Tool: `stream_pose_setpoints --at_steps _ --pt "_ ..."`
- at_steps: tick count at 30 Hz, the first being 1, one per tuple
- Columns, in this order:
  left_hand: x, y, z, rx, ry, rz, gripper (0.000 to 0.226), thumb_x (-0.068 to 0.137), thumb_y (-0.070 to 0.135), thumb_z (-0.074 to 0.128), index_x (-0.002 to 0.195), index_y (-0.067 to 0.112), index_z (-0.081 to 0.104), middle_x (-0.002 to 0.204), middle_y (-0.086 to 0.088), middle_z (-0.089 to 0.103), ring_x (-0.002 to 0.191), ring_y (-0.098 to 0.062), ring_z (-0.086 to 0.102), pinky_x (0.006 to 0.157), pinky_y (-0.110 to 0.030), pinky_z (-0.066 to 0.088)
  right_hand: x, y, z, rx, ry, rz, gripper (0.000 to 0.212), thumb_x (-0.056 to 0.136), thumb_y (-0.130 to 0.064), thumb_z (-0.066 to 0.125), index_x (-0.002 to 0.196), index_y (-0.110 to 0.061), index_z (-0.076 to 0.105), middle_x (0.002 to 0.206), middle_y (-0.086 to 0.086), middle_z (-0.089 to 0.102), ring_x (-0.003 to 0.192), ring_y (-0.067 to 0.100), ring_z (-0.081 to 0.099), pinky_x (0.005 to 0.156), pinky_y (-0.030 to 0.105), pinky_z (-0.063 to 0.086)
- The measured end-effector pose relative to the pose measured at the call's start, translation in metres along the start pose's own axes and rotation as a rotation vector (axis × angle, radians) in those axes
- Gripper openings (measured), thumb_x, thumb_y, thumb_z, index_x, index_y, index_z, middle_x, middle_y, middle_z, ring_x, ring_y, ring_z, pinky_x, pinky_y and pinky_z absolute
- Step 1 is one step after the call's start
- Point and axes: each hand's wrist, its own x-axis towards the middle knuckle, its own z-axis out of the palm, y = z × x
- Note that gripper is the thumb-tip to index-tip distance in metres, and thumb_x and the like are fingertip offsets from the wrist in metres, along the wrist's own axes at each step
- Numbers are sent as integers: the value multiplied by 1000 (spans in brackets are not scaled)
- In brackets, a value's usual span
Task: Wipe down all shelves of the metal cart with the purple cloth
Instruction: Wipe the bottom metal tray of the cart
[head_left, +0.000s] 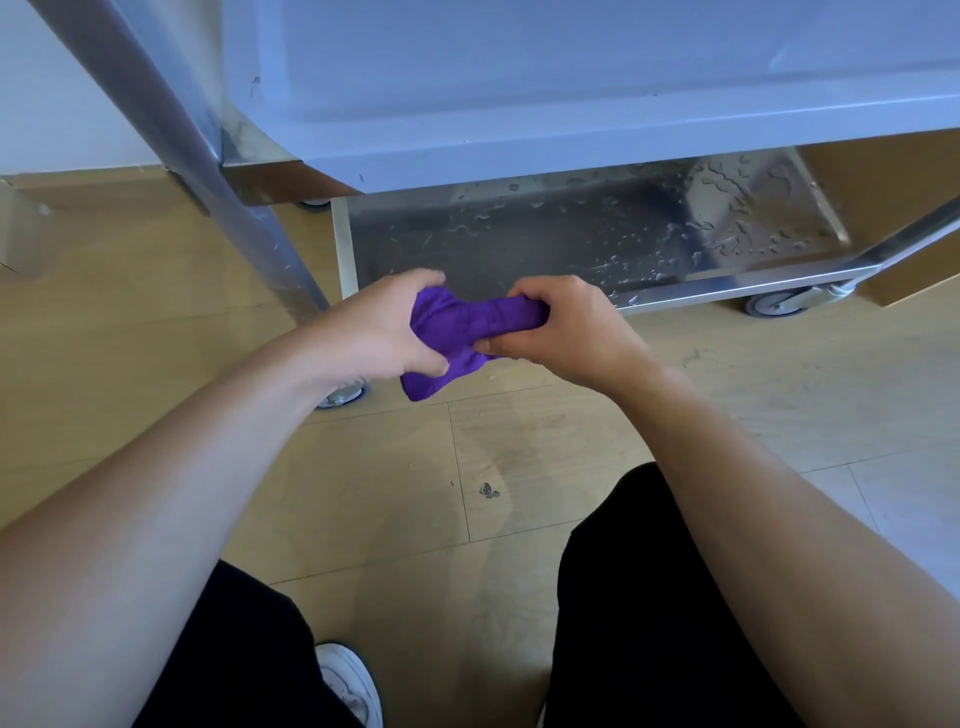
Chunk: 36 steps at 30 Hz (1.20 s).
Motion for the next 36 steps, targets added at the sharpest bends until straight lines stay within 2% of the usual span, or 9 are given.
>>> stream_pose_setpoints --at_steps 2,6,8,12,16,21,25,29,36 --pt "-1 -1 -1 26 10 21 51 73 16 82 119 24 62 103 2 69 92 -18 66 87 -40 54 0 1 2 -17 -22 -35 28 68 -36 86 77 -16 67 84 -4 54 63 1 50 53 10 39" --pt "-3 0 -3 77 2 92 16 80 31 77 91 26 68 77 6 68 73 -16 61 64 -30 43 0 2 0 -8 -87 -60 27 73 -36 82 88 -16 73 130 -11 52 99 -1 57 72 3 39" --pt "-3 -1 -4 59 -14 121 15 81 37 76 85 25 68 69 6 61 64 -13 53 60 -28 37 -2 -1 -3 94 -118 -60 24 78 -28 79 98 -17 72 122 -10 62 92 3 62 71 8 44" --pt "-2 0 -7 -101 -49 153 25 80 42 75 69 22 64 60 8 49 60 -10 45 62 -31 31 -5 -4 -10 364 -130 -1 26 81 -18 77 101 -4 67 65 -3 60 49 10 50 46 23 39" --pt "-3 6 -8 -409 -59 189 33 73 34 79 91 10 67 81 -4 61 78 -15 56 78 -38 46 -6 -6 -13 561 -156 -8 28 79 -16 79 94 -6 57 67 3 58 51 18 50 41 25 35" --pt "-2 8 -8 -545 35 154 56 64 28 88 113 22 61 96 -6 69 90 -18 66 92 -43 55 -6 -5 -8 743 -193 -24 45 77 -4 77 115 -6 52 91 6 64 72 18 64 52 26 50" --pt "-1 7 -1 -378 99 133 51 72 37 81 115 23 58 102 -2 71 95 -18 68 89 -40 56 1 0 -3 792 -196 55 40 77 -6 78 113 -7 59 96 11 66 84 26 65 69 40 53" --pt "4 -7 4 -123 227 145 40 85 39 71 118 25 53 109 12 62 94 -3 61 77 -25 51 7 1 4 780 -123 148 37 78 -2 76 111 -1 59 89 13 66 76 32 63 62 38 53" --pt "11 -54 20 488 276 -22 27 97 21 49 114 3 59 121 -12 51 100 -30 58 84 -42 50 33 14 17 408 211 143 31 75 -15 79 100 -21 62 92 -3 68 81 15 65 62 26 52"
